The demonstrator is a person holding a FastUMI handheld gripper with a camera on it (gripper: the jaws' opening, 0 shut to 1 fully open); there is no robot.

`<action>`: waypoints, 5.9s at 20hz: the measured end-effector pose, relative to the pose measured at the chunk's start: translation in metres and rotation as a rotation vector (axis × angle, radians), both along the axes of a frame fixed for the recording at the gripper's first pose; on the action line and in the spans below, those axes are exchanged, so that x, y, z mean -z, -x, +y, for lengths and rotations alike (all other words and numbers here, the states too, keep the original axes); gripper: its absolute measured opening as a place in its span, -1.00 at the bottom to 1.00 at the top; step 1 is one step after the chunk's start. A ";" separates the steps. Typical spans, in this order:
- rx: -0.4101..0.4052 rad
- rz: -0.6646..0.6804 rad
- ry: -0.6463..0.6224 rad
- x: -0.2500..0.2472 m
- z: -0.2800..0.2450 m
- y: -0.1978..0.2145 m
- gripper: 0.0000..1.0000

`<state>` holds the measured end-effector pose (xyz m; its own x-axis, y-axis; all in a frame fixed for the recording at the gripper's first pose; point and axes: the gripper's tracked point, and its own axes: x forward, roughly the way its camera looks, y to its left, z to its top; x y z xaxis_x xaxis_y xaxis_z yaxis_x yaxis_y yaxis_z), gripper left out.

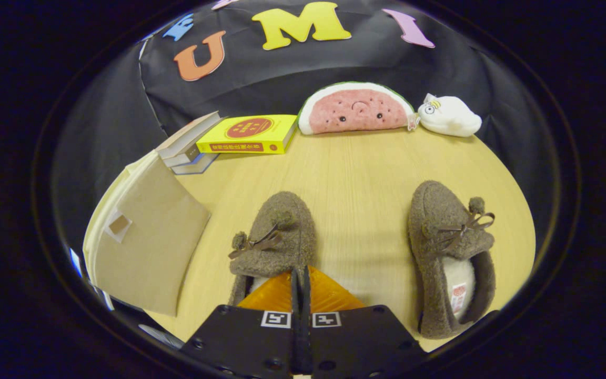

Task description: Open the storage box then place both shoes into the box .Put the left shoe in first, then the right shoe, with the right side of both shoes facing outward in a uniform manner.

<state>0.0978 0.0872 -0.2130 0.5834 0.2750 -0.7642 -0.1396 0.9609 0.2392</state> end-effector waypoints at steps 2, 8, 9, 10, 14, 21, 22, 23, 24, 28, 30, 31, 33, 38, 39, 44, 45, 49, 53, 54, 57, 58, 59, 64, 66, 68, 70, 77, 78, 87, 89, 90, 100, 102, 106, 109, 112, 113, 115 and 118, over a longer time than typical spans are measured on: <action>0.030 0.004 -0.053 -0.010 0.003 0.002 -1.00; 0.069 0.006 -0.239 -0.067 0.033 0.024 -0.99; 0.071 -0.005 -0.265 -0.085 0.042 0.028 -0.99; 0.074 -0.017 -0.291 -0.104 0.052 0.030 -1.00; 0.097 -0.064 -0.391 -0.176 0.099 0.032 -1.00; 0.098 -0.122 -0.443 -0.222 0.203 0.032 -1.00; 0.102 -0.114 -0.446 -0.216 0.216 0.032 -1.00; 0.104 -0.099 -0.448 -0.210 0.232 0.041 -1.00; 0.109 -0.079 -0.454 -0.201 0.246 0.043 -1.00; 0.140 0.017 -0.451 -0.158 0.287 0.046 -1.00; 0.160 0.040 -0.445 -0.141 0.303 0.045 -1.00; 0.172 0.048 -0.445 -0.134 0.309 0.045 -1.00; 0.187 0.072 -0.439 -0.121 0.313 0.039 -1.00; 0.144 0.085 -0.404 -0.107 0.331 0.038 -0.93; 0.112 0.088 -0.409 -0.106 0.338 0.040 -0.79; 0.002 0.091 -0.353 -0.097 0.333 0.048 -0.11; -0.007 0.093 -0.347 -0.096 0.329 0.049 0.03; -0.075 0.079 -0.370 -0.109 0.327 0.057 0.62; -0.145 -0.098 -0.304 -0.137 0.312 0.061 0.82; -0.152 -0.158 -0.285 -0.146 0.299 0.059 0.82; -0.176 -0.337 -0.225 -0.170 0.257 0.057 0.82; -0.184 -0.391 -0.212 -0.178 0.242 0.058 0.82; -0.182 -0.443 -0.193 -0.186 0.223 0.058 0.82; -0.146 -0.570 -0.098 -0.204 0.113 0.063 0.85; -0.106 -0.587 -0.046 -0.204 0.056 0.060 0.89; -0.067 -0.598 0.034 -0.203 -0.005 0.048 0.89; -0.040 -0.595 0.110 -0.195 -0.058 0.044 0.89; 0.053 -0.422 0.199 -0.130 -0.173 0.023 0.91; 0.063 -0.388 0.212 -0.117 -0.184 0.020 0.93; 0.056 -0.132 0.193 -0.023 -0.208 -0.008 0.92; 0.048 -0.110 0.204 -0.014 -0.205 -0.015 0.88; 0.046 -0.094 0.192 -0.009 -0.201 -0.019 0.61; 0.137 -0.026 0.094 0.001 -0.194 -0.025 -1.00; 0.161 -0.014 0.038 -0.005 -0.188 -0.022 -1.00; 0.206 -0.031 -0.039 -0.036 -0.164 -0.007 -1.00; 0.220 -0.055 -0.118 -0.078 -0.125 0.004 -1.00; 0.247 -0.090 -0.169 -0.127 -0.081 0.007 -1.00; 0.254 -0.103 -0.174 -0.141 -0.067 0.008 -1.00; 0.259 -0.130 -0.194 -0.171 -0.030 0.010 -1.00; 0.234 -0.156 -0.211 -0.201 0.034 0.013 -1.00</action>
